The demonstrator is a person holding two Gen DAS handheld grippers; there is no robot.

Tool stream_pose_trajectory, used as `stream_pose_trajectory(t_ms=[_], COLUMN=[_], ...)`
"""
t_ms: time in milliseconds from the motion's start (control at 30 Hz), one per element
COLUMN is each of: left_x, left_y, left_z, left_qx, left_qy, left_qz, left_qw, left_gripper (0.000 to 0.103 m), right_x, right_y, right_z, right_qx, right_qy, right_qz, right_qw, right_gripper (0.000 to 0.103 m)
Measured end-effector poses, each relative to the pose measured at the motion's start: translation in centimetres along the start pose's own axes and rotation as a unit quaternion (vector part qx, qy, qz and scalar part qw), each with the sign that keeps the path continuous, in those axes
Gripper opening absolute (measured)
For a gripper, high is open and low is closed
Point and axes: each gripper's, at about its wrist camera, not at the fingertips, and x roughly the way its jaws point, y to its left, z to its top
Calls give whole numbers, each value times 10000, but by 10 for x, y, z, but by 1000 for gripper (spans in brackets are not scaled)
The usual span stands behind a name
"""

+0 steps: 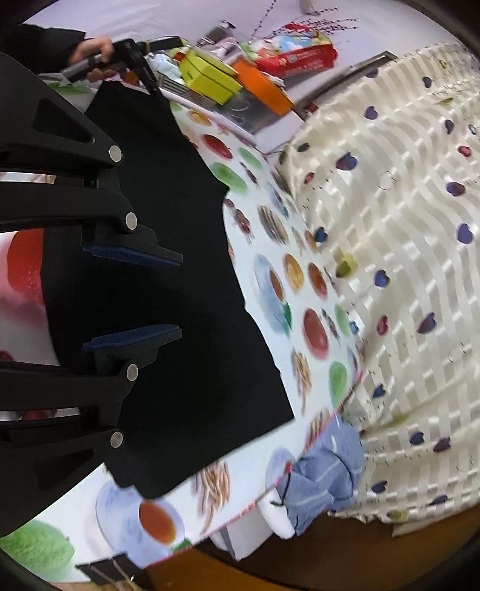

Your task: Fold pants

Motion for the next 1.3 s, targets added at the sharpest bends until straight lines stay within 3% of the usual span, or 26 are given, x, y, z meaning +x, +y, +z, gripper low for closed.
stream_pose_trajectory(t_ms=[167,233,333,433,733,800,933,1000,1133,1300], left_x=[2,4,4,3,-18,-11,16,12,-11,-49], left_y=[-8,-13,-16,-19,-19,-19,-9,-2,10,-3], left_z=[0,0,0,-1,19,22,18,16,14,-5], left_qx=[295,507,639,739,672,711,458,294,16,28], left_qy=[33,59,74,35,-632,-590,27,-17,-305,-612], left_qz=[176,346,371,410,403,410,266,241,632,236], left_qw=[9994,9981,9972,9964,9949,9949,9986,9993,9975,9978], left_gripper=[37,15,5,3,2,2,7,8,8,8], right_x=[17,20,24,24,23,25,29,28,23,6], right_y=[2,2,2,1,-4,-6,-11,-14,-14,-11], right_z=[-3,-4,-6,-7,-4,-4,-7,-8,-8,-16], right_qx=[37,65,92,122,200,213,222,182,-52,-517], right_qy=[195,238,281,300,216,221,315,314,281,86], right_qz=[84,105,132,161,110,87,43,62,-66,-219], right_qw=[9998,9996,9995,9993,9995,9995,9992,9993,9996,9984], right_gripper=[33,33,33,33,33,33,33,33,33,33])
